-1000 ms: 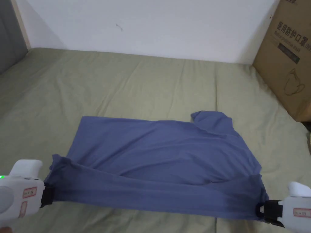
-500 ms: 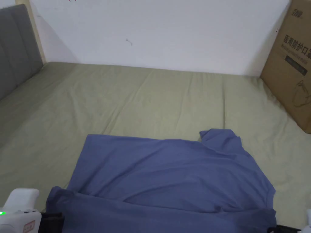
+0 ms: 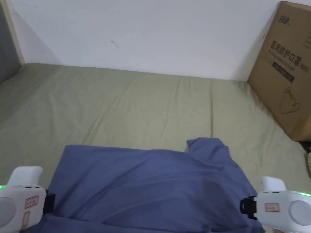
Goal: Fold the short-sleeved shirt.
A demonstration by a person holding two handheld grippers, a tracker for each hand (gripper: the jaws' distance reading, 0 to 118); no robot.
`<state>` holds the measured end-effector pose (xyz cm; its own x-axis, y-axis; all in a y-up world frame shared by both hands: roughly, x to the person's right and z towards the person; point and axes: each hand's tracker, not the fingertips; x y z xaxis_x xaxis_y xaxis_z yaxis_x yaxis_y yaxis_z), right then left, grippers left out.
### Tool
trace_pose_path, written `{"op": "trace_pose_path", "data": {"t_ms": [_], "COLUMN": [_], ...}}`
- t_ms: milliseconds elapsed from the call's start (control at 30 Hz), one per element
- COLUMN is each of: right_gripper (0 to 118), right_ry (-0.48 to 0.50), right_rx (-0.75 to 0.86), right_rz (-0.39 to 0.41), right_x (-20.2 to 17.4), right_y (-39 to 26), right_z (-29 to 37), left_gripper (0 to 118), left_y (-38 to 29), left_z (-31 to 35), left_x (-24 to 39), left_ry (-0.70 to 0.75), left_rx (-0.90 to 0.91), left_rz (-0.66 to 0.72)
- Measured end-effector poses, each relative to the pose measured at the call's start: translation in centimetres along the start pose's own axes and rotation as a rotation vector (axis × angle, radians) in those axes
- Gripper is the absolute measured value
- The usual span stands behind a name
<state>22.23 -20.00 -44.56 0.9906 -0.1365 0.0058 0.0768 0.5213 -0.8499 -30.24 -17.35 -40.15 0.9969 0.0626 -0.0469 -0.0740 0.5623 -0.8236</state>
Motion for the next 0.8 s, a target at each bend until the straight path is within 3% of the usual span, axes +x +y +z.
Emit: {"op": "trace_pose_path", "data": {"t_ms": [133, 167, 200, 233, 267, 300, 433, 567, 700, 733, 800], "right_gripper": [3, 15, 36, 65, 80, 85, 85, 85, 85, 80, 49], "right_ry": [0.051, 0.045, 0.041, 0.030, 0.003, -0.035, -0.073, -0.054, -0.084, -0.088, -0.143], "right_rx": [0.010, -0.003, -0.036, -0.054, -0.049, -0.038, -0.071, -0.123, -0.115, -0.114, -0.070], "right_rz": [-0.080, -0.087, -0.089, -0.074, -0.058, -0.032, -0.023, -0.087, 0.019, 0.008, 0.071], "right_x": [1.3, 1.7, 2.1, 2.6, 2.9, 3.3, 5.1, 6.3, 5.8, 5.6, 4.6], "right_y": [3.9, 5.4, 7.0, 8.4, 9.6, 11.0, 15.8, 17.5, 16.7, 16.7, 16.2], "right_z": [-3.5, -4.3, -5.2, -6.4, -7.4, -8.3, -12.8, -16.7, -17.6, -16.9, -16.1], "left_gripper": [0, 0, 0, 0, 0, 0, 0, 0, 0, 0, 0], "left_y": [2.6, 3.3, 4.1, 4.8, 5.4, 6.0, 7.8, 8.4, 8.1, 8.1, 8.0], "left_z": [-1.9, -2.5, -3.0, -3.7, -4.3, -4.8, -7.0, -8.9, -9.9, -10.0, -10.2], "left_x": [0.3, 0.3, 0.3, 0.2, 0.5, 0.5, 0.7, 0.7, 0.7, 0.7, 0.7], "left_ry": [-0.005, -0.007, -0.009, -0.009, -0.012, -0.017, -0.010, -0.016, -0.012, -0.010, -0.008], "left_rx": [-0.003, -0.005, -0.004, -0.005, -0.006, -0.007, -0.017, -0.047, -0.071, -0.076, -0.079], "left_rz": [-0.016, -0.019, -0.022, -0.026, -0.031, -0.035, -0.042, -0.025, -0.029, -0.031, -0.034]}}
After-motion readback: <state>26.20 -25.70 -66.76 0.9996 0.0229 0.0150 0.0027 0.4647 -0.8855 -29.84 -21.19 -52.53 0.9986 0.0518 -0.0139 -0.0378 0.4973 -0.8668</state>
